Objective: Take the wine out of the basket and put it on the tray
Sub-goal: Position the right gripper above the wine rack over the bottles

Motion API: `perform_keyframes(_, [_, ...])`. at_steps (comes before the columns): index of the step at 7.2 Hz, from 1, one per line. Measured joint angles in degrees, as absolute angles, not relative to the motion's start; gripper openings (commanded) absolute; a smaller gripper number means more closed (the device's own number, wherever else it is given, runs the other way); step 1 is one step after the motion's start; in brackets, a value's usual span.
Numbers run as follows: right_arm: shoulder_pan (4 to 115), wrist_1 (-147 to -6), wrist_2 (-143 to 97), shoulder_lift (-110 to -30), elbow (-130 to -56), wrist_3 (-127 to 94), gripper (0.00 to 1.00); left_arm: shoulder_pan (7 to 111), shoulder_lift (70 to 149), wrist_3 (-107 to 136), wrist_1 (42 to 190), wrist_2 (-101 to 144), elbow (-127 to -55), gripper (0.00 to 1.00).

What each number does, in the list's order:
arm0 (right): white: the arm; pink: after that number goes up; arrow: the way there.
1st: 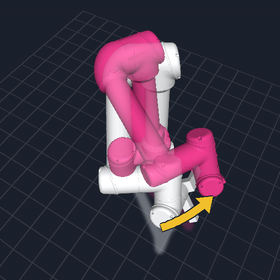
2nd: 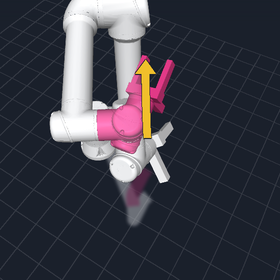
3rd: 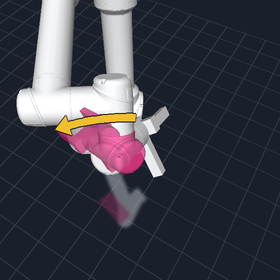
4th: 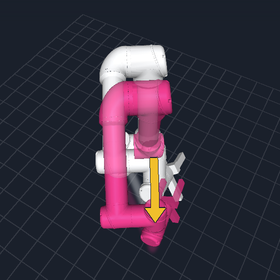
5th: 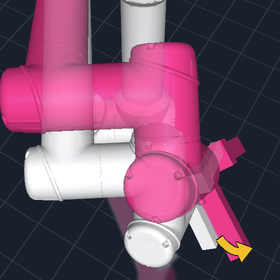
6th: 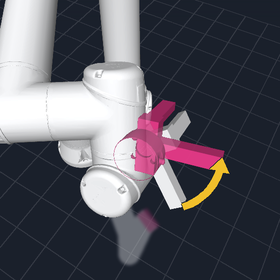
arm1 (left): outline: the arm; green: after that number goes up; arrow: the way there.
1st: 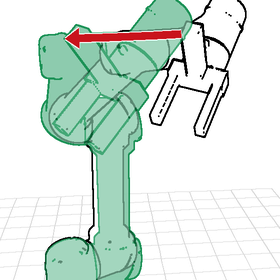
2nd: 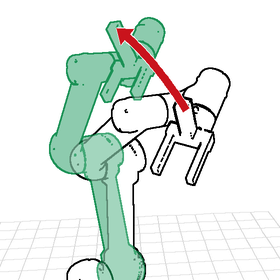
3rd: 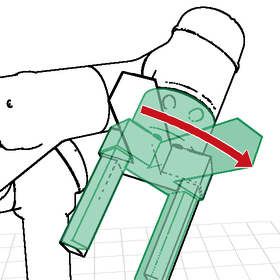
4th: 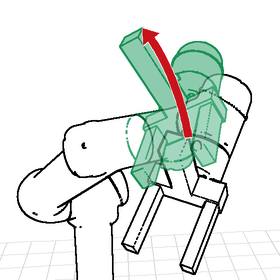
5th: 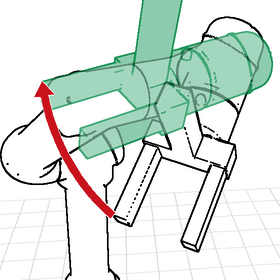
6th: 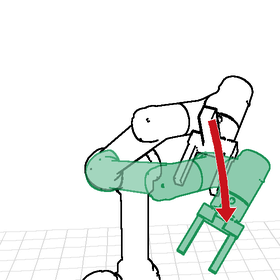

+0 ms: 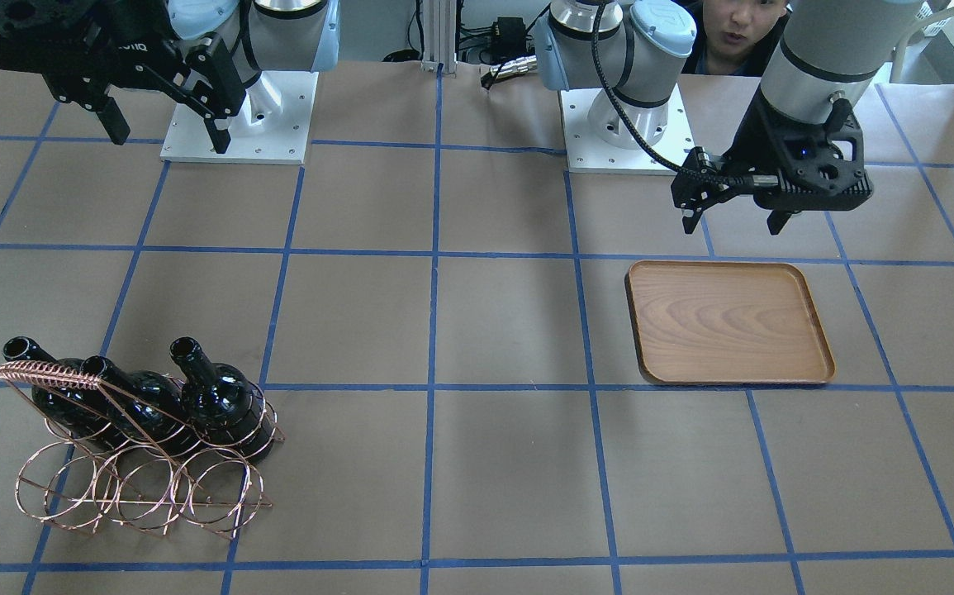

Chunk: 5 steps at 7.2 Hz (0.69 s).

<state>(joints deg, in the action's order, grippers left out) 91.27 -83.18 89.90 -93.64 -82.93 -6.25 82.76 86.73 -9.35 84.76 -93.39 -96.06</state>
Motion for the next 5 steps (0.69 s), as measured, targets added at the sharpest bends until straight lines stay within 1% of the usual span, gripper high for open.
perform_keyframes(5, [90.05,-80.72,89.21,-89.23,-82.47,-4.46,1.0,86.26,81.62,-9.15,88.68,-92.52,-95.44,1.0])
